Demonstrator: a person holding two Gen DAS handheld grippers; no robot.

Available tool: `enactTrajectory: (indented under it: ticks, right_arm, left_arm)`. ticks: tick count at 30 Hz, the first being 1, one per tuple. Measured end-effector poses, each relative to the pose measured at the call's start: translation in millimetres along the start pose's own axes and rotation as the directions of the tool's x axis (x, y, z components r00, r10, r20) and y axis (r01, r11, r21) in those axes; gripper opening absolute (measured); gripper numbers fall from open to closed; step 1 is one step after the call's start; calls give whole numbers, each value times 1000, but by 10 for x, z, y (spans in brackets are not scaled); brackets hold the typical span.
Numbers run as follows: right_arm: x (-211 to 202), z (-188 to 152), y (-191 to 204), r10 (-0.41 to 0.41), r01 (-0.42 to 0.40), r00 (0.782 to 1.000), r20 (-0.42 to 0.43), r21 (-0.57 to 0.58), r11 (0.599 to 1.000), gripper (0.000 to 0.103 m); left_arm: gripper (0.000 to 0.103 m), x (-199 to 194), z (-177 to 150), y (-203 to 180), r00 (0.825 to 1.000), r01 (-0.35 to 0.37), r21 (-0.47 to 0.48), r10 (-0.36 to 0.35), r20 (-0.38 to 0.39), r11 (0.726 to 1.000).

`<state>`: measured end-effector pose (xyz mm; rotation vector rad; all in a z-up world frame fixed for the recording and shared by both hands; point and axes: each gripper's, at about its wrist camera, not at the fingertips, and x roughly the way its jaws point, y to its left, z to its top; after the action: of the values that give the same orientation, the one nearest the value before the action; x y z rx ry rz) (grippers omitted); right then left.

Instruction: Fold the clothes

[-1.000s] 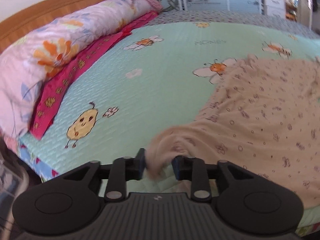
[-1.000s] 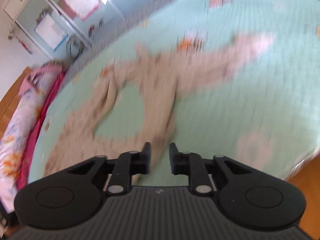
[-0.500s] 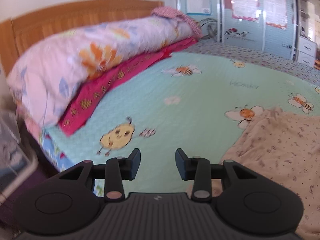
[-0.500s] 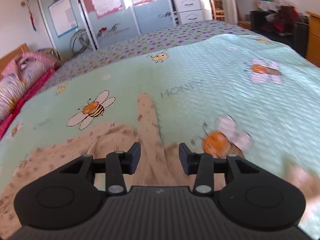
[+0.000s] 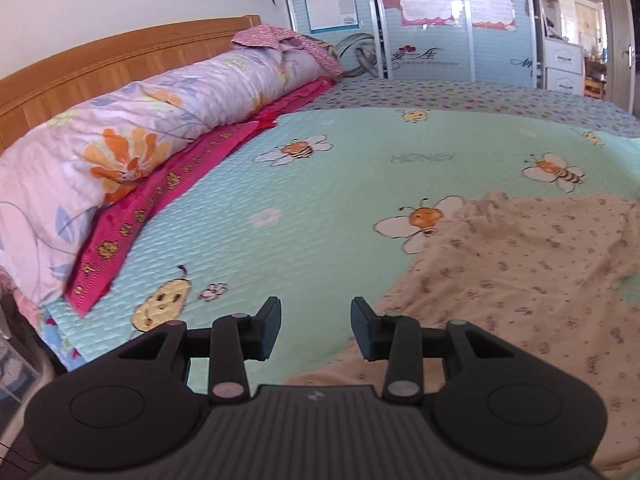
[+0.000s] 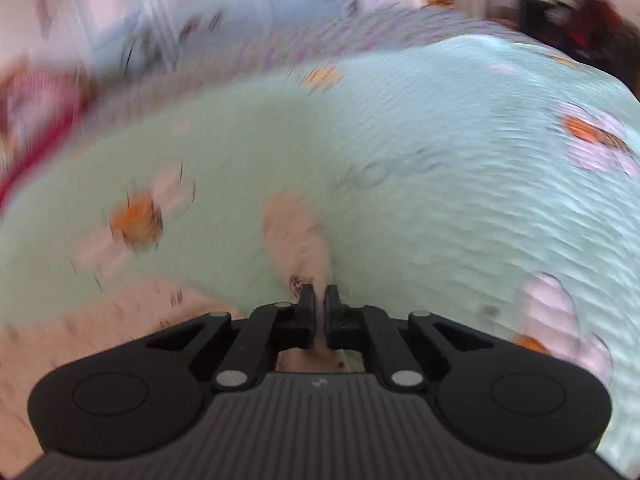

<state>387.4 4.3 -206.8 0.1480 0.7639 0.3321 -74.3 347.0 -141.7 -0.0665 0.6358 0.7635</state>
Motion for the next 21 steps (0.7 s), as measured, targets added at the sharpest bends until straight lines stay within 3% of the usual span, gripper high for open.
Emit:
enactTrajectory:
  ticks: [5, 8, 10, 15, 17, 21]
  right_arm:
    - [-1392, -312, -679, 36, -70, 982, 187, 180, 981, 6]
    - [-2382, -666, -1117, -35, -64, 948, 317, 296, 953, 6]
    - [-2855, -949, -1406, -104, -37, 933, 344, 381, 924, 6]
    - [-3245, -1481, -2062, -267, 75, 929, 257, 575, 815, 6]
    - [-3334, -1564, -2182, -301, 81, 913, 275, 601, 795, 6]
    - [-3620, -1580, -2175, -272, -33, 883, 382, 629, 777, 6]
  left_arm:
    - [41, -197, -2, -124, 998, 55, -29, -54, 36, 998]
    - [41, -353, -5, -232, 992, 107, -29, -105, 63, 994]
    - [41, -447, -7, -301, 987, 141, -29, -138, 76, 990]
    - [41, -723, 30, -448, 972, 205, -2, -203, 119, 979]
    - [41, -803, 44, -434, 969, 208, -1, -206, 133, 978]
    - [41, -890, 60, -336, 970, 200, -23, -195, 146, 980]
